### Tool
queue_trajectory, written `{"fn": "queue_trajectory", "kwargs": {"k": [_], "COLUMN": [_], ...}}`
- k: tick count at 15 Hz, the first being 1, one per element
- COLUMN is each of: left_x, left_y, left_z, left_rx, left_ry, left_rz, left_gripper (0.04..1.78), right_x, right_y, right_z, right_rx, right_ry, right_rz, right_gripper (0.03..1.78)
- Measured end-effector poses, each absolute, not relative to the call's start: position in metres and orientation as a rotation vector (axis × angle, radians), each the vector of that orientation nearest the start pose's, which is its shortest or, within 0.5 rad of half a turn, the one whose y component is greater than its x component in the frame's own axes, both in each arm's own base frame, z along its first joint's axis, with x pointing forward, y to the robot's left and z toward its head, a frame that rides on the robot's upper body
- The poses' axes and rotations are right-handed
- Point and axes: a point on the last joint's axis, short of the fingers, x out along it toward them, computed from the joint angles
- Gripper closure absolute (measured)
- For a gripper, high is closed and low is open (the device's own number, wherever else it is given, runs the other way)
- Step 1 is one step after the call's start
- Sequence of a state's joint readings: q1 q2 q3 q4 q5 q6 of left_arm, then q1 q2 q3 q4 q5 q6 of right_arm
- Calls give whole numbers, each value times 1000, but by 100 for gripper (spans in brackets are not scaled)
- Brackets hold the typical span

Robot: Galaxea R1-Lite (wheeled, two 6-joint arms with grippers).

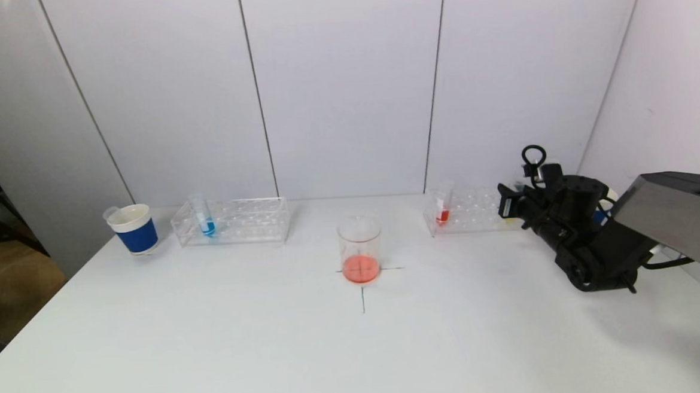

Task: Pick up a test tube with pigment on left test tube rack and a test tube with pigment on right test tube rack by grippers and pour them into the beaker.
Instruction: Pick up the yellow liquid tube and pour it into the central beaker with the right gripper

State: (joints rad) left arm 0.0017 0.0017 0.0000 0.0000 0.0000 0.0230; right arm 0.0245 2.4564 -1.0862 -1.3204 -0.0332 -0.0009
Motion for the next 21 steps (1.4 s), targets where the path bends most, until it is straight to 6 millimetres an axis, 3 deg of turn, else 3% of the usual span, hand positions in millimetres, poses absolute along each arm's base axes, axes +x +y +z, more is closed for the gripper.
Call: {"fn": "queue_trajectory", "kwargs": {"k": [5,10,18,21], "left_x": [-23,-23,-23,-23], "left_y": [0,0,0,0], "left_z": [76,76,76,76], "left_rx": [23,23,23,23], "left_ry": [2,2,2,2], "left_rz": [2,2,1,1], "left_gripper": [6,6,6,6], "right_x": [442,439,430,428], "right_y": [13,13,14,14], "right_z": [40,67,132,164], "right_rx": [-16,-24,-25,-24], "right_ry": [70,75,72,85], "right_rz": [-2,3,11,20], "right_gripper": [127,127,127,127]}}
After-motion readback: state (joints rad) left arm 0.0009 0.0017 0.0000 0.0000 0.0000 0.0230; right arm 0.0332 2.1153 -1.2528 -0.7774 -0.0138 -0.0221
